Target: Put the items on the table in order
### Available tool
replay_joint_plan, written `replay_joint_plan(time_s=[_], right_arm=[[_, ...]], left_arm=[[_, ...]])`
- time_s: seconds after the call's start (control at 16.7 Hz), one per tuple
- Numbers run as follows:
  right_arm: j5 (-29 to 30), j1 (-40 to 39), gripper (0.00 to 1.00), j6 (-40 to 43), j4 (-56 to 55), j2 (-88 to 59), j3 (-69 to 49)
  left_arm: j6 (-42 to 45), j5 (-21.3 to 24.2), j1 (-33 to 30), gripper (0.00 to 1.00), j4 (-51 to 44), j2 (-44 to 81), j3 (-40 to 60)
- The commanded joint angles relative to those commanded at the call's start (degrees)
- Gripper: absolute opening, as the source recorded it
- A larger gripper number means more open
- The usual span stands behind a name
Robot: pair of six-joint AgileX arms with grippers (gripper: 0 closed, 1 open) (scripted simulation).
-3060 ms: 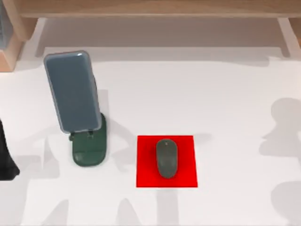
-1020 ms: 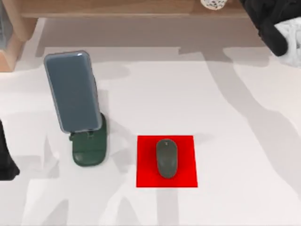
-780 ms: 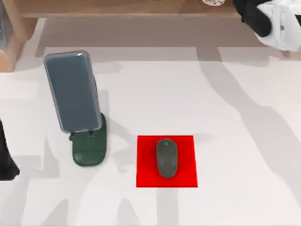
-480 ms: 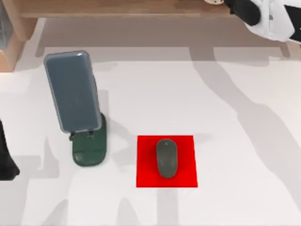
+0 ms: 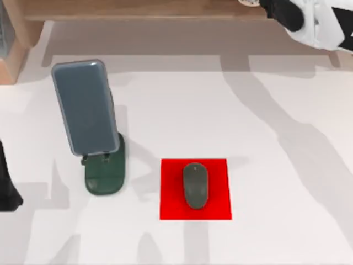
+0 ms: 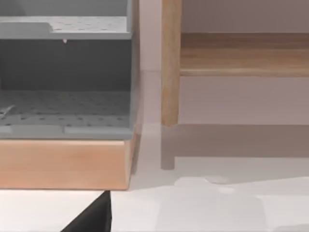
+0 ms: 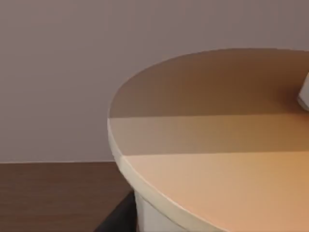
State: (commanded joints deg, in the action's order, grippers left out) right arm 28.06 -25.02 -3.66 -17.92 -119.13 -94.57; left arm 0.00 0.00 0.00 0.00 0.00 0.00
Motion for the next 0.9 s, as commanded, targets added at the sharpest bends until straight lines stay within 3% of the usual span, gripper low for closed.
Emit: replay_joint_plan(time_s=[0.54,0.72,0.9], right_arm=[[17.88,-15.1,0.0,-1.4,2.17,7.35,7.71],[17.45,-15.08,0.0,-1.39,2.84,7.04,7.55],[13.24,-11.33,0.0,-0.91,2.65,5.51,5.94]], left_arm=[[0.0,0.0,0.0,1.0,0.0,0.0,0.0],[0.0,0.0,0.0,1.0,0.0,0.0,0.0],[0.0,0.0,0.0,1.0,0.0,0.0,0.0]])
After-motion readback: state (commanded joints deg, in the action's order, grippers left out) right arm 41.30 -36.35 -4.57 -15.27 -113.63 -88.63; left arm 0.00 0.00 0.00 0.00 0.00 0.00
